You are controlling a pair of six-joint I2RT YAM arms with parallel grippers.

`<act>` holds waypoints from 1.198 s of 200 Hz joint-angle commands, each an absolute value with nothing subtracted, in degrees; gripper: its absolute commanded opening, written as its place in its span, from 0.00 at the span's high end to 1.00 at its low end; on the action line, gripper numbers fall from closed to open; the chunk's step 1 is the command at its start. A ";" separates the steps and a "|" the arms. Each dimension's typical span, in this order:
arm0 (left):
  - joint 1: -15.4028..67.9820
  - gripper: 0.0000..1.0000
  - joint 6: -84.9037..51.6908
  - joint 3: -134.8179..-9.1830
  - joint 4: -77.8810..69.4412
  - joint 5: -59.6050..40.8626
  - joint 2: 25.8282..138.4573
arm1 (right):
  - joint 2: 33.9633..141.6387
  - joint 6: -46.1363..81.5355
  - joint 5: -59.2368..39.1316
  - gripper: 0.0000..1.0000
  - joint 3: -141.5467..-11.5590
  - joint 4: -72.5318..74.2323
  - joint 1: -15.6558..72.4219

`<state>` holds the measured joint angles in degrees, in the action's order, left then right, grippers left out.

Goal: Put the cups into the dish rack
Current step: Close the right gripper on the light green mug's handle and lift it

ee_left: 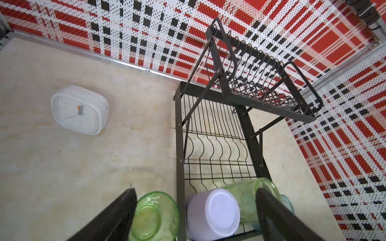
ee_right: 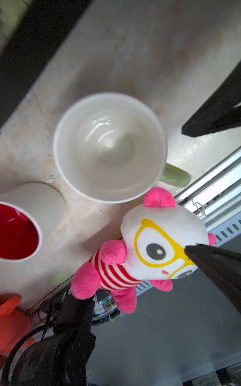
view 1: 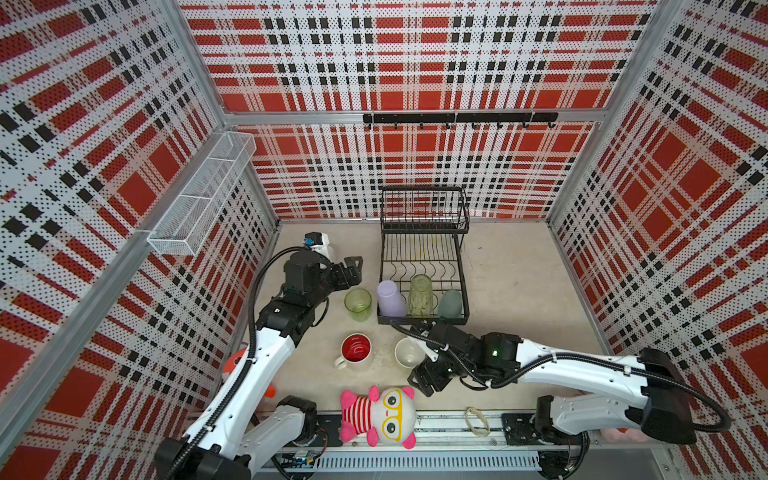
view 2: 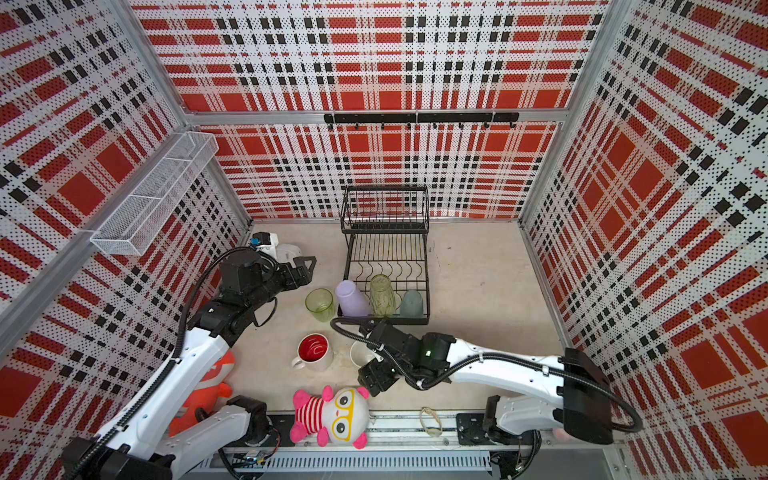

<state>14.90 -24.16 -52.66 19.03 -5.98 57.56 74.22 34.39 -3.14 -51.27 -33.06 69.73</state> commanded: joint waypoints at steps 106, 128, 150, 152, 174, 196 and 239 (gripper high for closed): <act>14.59 0.10 -22.72 -51.65 20.52 -7.84 55.43 | 79.07 37.15 8.70 0.71 -50.45 -33.76 70.70; 14.60 0.10 -22.67 -51.94 20.29 -7.77 55.11 | 78.14 36.43 10.54 0.84 -50.41 -36.15 70.15; 14.67 0.13 -22.49 -52.33 19.66 -8.73 54.55 | 76.99 36.52 11.12 0.97 -49.93 -36.62 69.59; 14.68 0.12 -22.54 -52.26 19.35 -8.82 54.33 | 76.88 36.60 11.09 0.98 -49.88 -36.71 69.54; 17.57 0.12 -22.42 -52.30 17.01 -8.50 52.53 | 74.89 37.11 11.52 0.99 -49.49 -38.57 68.55; 23.01 0.12 -21.45 -53.66 15.47 -7.03 52.42 | 71.43 37.28 10.83 1.00 -48.48 -41.37 66.18; 36.40 0.12 -15.99 -56.37 11.78 -0.94 53.70 | 60.21 34.72 -0.17 1.00 -47.08 -45.75 54.05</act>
